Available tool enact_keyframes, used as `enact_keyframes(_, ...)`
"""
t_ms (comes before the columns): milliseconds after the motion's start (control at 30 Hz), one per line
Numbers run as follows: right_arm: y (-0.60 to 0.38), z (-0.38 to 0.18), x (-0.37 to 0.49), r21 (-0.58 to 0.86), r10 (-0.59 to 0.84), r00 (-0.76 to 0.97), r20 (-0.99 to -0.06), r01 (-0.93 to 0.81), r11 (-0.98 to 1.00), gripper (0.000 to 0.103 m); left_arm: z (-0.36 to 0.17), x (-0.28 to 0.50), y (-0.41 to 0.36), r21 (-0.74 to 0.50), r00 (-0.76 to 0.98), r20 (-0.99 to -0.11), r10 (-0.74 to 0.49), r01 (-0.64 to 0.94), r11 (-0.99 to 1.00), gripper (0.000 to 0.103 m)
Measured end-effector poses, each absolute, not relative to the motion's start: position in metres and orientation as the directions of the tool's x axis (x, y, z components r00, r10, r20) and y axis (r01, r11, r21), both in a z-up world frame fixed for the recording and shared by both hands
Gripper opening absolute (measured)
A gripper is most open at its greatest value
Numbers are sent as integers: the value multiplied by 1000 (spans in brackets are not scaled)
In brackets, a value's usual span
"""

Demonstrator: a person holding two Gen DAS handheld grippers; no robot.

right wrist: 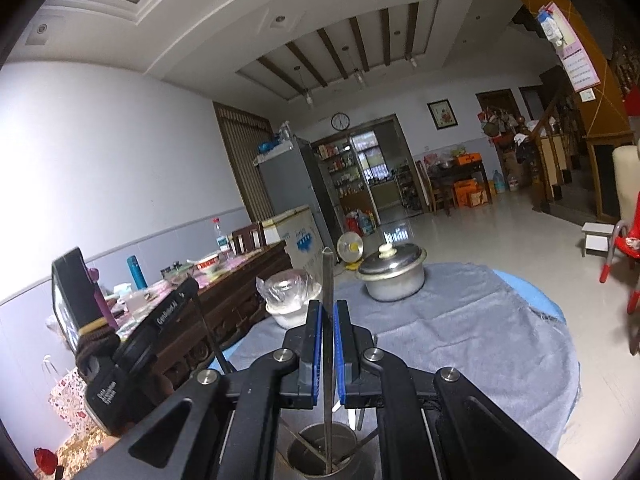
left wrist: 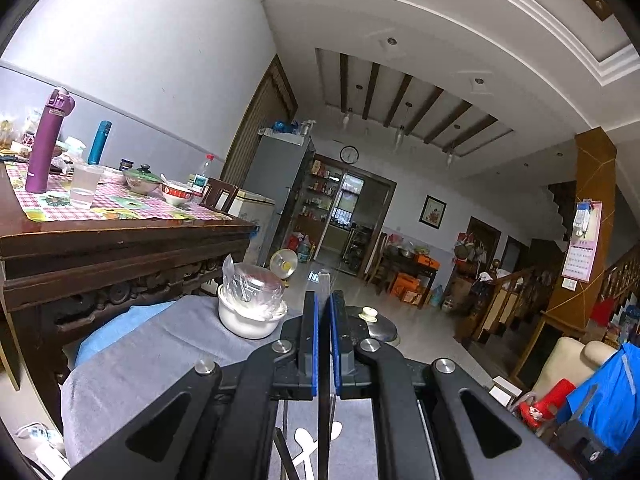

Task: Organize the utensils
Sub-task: 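Lower the held chopsticks into the grey perforated holder cup with both tools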

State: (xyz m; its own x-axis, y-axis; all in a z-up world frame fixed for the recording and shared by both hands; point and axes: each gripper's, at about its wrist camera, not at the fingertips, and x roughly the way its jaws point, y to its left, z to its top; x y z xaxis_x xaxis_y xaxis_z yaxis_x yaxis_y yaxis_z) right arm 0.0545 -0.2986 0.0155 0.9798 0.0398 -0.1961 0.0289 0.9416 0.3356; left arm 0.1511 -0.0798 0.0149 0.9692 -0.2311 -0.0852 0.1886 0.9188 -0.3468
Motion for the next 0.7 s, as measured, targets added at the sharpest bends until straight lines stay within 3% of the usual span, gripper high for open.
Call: enact_keyframes(700, -281, -12, 75, 298, 73, 946, -316, 26, 954, 6, -8, 166, -87, -311, 964, -166, -208, 149, 939, 6)
